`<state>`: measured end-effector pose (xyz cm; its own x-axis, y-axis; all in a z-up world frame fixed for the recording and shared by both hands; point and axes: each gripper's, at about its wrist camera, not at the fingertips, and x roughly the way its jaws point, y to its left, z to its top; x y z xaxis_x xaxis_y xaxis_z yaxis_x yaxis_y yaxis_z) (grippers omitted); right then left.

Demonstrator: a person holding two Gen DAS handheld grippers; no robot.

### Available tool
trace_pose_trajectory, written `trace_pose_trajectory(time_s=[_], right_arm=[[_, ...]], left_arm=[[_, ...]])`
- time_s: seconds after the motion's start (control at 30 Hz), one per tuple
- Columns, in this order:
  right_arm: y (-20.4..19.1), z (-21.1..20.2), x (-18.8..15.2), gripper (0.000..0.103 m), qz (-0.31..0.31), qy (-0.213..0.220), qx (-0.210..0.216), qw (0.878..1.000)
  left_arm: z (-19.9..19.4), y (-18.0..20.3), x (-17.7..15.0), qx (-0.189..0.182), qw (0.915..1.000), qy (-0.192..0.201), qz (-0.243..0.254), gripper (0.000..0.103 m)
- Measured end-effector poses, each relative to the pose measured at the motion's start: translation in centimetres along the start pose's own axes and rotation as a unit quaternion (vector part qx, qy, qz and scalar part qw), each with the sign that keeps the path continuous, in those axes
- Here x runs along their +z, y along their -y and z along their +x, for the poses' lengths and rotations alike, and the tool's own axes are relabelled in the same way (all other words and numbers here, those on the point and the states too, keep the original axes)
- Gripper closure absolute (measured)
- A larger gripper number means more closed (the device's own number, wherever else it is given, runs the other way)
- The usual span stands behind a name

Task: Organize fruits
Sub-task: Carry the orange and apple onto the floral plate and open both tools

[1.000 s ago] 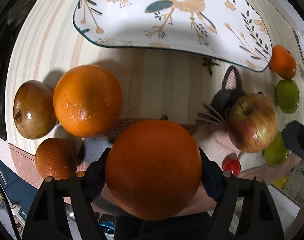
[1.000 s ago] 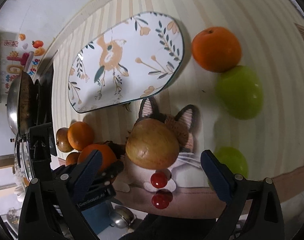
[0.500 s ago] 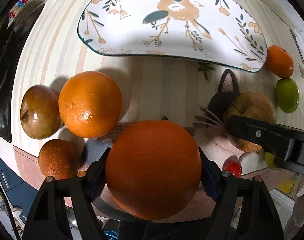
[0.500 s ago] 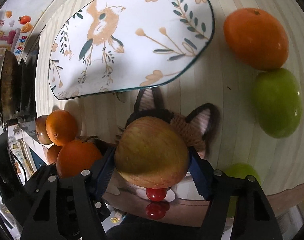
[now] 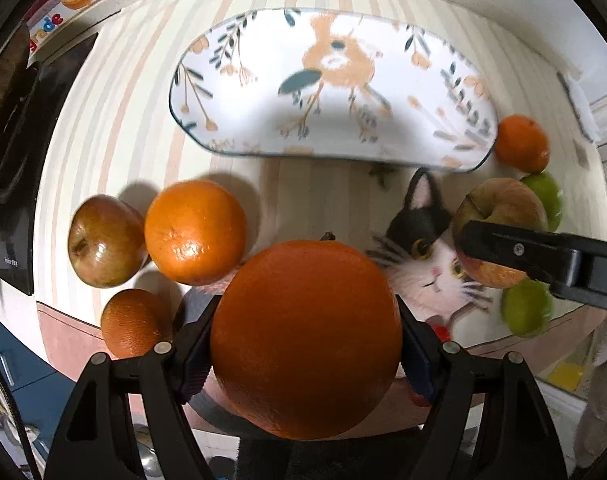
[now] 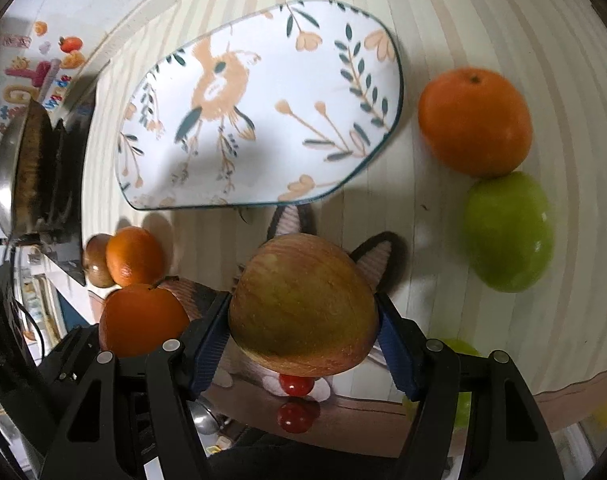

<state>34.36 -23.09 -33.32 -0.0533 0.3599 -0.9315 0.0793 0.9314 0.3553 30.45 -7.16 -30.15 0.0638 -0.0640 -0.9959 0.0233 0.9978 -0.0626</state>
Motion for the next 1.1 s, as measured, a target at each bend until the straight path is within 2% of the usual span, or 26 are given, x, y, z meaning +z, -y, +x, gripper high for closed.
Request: trace_pose_trajectory(time_s=[0.1,0.27,0.4,0.53,0.67,0.87,1.1], right_arm=[[0.7,-2.1,0.8,0.032,0.005,0.013,0.014,1.000],[0.3,-5.6,3.4,0.032,-0.008,0.051,0.024,0.998],[-0.3,-7.3,6.7,0.032,-0.025,0.075,0.011,0.997],[-1.2,-6.7,10.1,0.032,-0.041,0.077,-0.005,0.996],[-1.8,-5.0,12.7,0.032,-0.058,0.065,-0.024,0.996],[-3.0,-1.8,14.7,0.032,-0.067,0.043,-0.035,0.996],[-3.3,-0.4,16.0,0.031,-0.072,0.030,-0.042,0.996]], left_arm=[[-2.5,-0.1,1.4,-0.022,0.9995,0.018,-0.011,0.026],[-7.2,-0.4,6.3,-0.057,0.9960,0.063,-0.027,0.026],[-7.3,-1.3,11.1,-0.051,0.9951,0.076,-0.038,0.026],[-4.1,-3.1,15.2,-0.043,0.9965,0.050,-0.050,0.026],[0.0,-4.4,17.3,-0.045,0.9961,0.006,-0.075,0.026],[2.3,-4.7,17.4,-0.045,0.9946,-0.021,-0.091,0.026],[4.0,-5.1,16.9,-0.028,0.9939,-0.036,-0.100,0.026]])
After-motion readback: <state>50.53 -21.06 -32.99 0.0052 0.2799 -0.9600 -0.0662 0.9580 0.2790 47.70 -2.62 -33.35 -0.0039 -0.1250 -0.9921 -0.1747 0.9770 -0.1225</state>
